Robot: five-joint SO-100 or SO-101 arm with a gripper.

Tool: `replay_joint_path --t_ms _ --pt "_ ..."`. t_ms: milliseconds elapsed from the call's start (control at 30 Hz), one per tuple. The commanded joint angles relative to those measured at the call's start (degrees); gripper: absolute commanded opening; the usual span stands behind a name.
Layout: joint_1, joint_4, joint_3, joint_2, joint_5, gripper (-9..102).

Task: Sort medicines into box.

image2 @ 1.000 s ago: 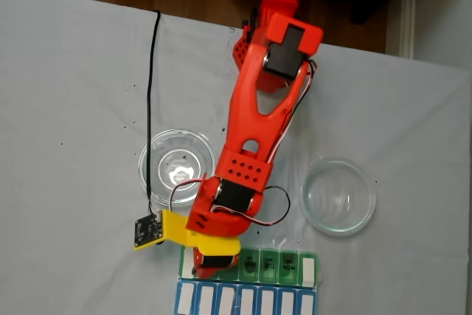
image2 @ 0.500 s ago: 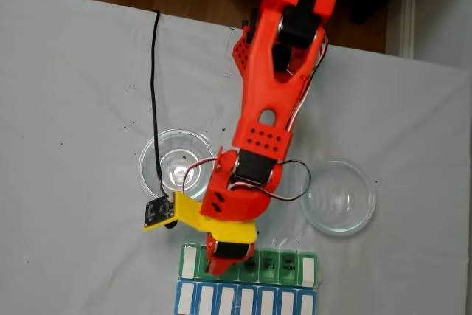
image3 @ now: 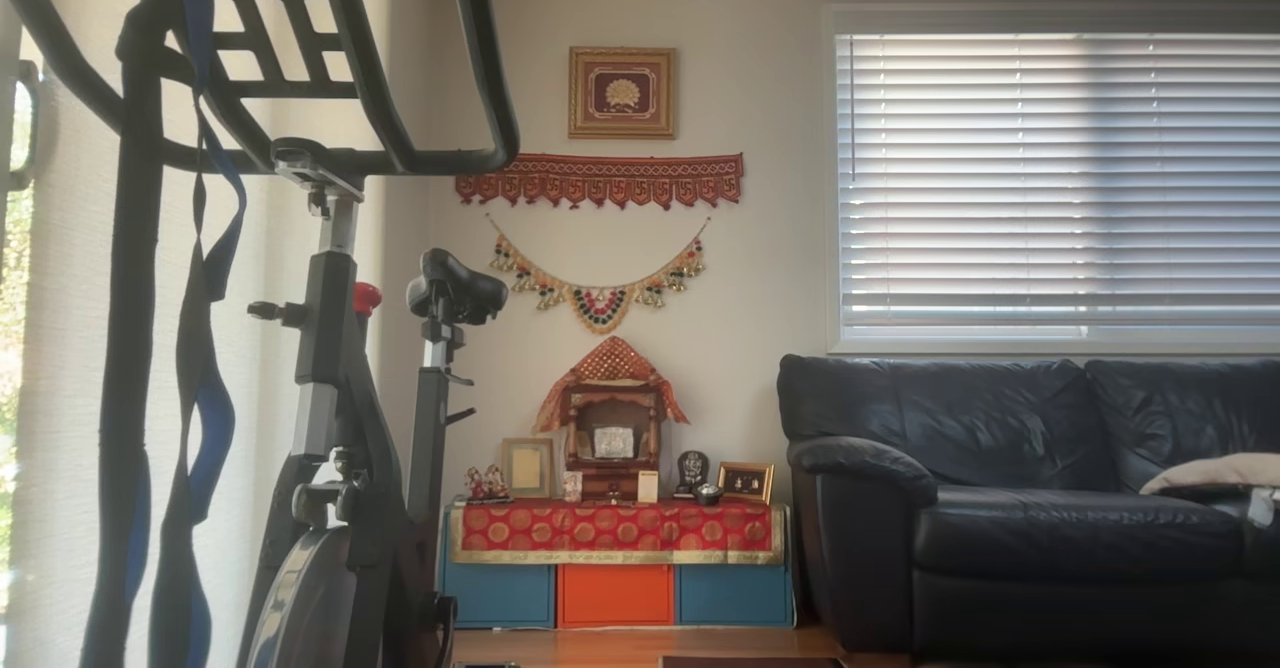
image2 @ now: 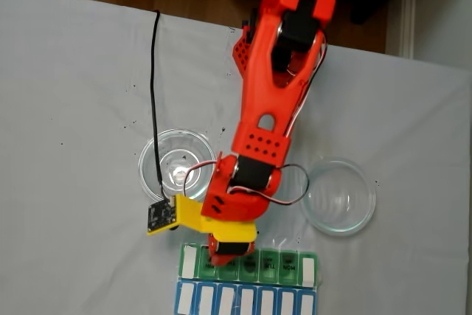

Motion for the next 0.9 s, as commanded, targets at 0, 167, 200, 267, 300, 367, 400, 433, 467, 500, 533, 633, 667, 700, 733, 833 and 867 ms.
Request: replay_joint_path --t_ms 0,167,200,267,300,367,400,433,467,500,533,633,667,700,733,833,867 --pt "-0.4 1.7 -5.6 -1.1 -1.8 1" --pt "-0.3 1.6 -4.7 -1.4 -1.6 1" --pt "-0.3 1.8 -4.7 -1.3 -1.7 1" --pt "-0.3 2.0 -4.7 -1.2 -1.7 1" --pt "-0.4 2.0 -4.7 -1.2 -1.8 1" --pt "-0.3 2.1 -4.7 -1.4 -1.8 1" --pt "-0.2 2.3 -4.7 -1.8 -1.9 1" --pt "-0.1 2.6 -4.8 -2.2 -2.1 1" --pt "0.0 2.8 -4.9 -2.6 -2.3 1" --pt "0.0 3.2 -5.1 -3.3 -2.5 1" --pt "0.2 4.1 -5.6 -4.2 -2.8 1" --pt "0.8 6.2 -6.3 -6.9 -3.8 1" --pt "1.0 6.7 -6.3 -8.0 -4.2 1" --pt "1.1 7.6 -6.3 -9.4 -4.8 1" --pt "1.2 7.9 -6.2 -10.4 -5.4 1" --pt "0.8 8.4 -5.4 -10.7 -6.0 1" --pt "0.4 9.1 -5.4 -9.6 -5.8 1"
